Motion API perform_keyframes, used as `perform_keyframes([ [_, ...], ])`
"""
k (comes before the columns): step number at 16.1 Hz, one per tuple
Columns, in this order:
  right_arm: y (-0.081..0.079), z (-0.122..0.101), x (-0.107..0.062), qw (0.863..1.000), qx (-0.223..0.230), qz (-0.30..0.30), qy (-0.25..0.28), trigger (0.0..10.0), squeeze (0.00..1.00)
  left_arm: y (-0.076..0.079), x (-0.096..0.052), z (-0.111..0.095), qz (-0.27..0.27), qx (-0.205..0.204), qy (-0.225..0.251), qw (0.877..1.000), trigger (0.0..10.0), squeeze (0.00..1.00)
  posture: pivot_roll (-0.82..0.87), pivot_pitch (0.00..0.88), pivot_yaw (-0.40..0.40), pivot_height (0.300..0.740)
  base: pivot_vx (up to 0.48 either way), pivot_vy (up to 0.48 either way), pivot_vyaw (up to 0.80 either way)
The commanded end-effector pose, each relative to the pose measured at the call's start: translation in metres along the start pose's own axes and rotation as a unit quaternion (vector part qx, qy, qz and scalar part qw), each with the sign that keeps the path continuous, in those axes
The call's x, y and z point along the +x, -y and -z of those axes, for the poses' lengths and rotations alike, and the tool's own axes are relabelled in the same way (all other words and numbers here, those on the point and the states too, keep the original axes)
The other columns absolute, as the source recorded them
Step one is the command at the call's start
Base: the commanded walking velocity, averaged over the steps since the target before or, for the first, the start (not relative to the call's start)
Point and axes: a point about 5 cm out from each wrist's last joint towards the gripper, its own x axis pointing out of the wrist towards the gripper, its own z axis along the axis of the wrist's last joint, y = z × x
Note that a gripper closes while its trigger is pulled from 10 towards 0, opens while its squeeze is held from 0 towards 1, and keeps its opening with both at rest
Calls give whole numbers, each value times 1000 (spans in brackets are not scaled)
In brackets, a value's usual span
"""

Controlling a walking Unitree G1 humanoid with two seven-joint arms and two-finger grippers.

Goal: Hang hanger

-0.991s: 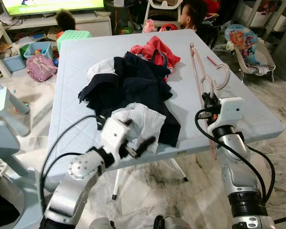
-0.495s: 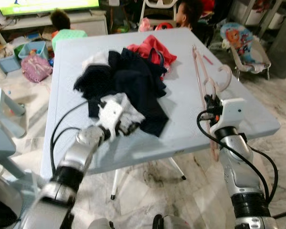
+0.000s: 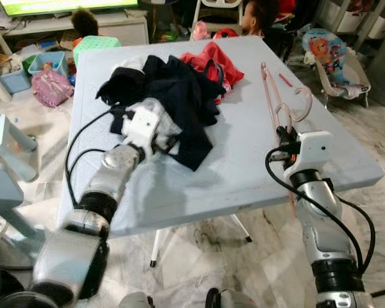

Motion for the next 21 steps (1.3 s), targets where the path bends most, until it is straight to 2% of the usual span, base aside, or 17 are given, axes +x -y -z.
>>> perform_keyframes([
  [1,-4,6,-3,1000,3,1,-10,10000,0,0,-5,-10,-24,-9,37,999,10000,0,-27,13,10,740,0,0,0],
  [3,-11,8,-5,1000,6,-5,-10,10000,0,12,-20,-11,-43,-10,79,996,10000,0,-16,12,13,740,0,0,0],
  [4,-15,8,-4,1000,7,-7,-9,10000,0,19,-28,-13,-51,-23,101,993,10000,0,-7,14,13,740,0,0,0],
  [5,-17,7,-2,1000,7,-8,-7,10000,0,25,-34,-10,-52,-46,105,992,10000,0,0,16,14,740,0,0,0],
  [7,-19,5,1,1000,8,-7,-1,10000,0,29,-41,-11,-65,-54,106,991,10000,0,3,16,12,740,0,0,0],
  [10,-16,3,5,1000,17,-3,5,10000,0,29,-40,-17,-96,-70,100,988,10000,0,8,10,3,740,0,0,0],
  [12,-16,3,10,1000,17,0,5,10000,0,35,-36,-30,-88,-70,113,987,10000,0,5,3,3,740,0,0,0],
  [16,-17,5,9,1000,20,4,4,10000,0,40,-33,-36,-82,-58,112,989,10000,0,0,0,7,740,0,0,0],
  [21,-15,6,13,1000,20,5,2,10000,0,40,-31,-36,-83,-67,107,988,10000,0,2,0,3,740,-332,0,0],
])
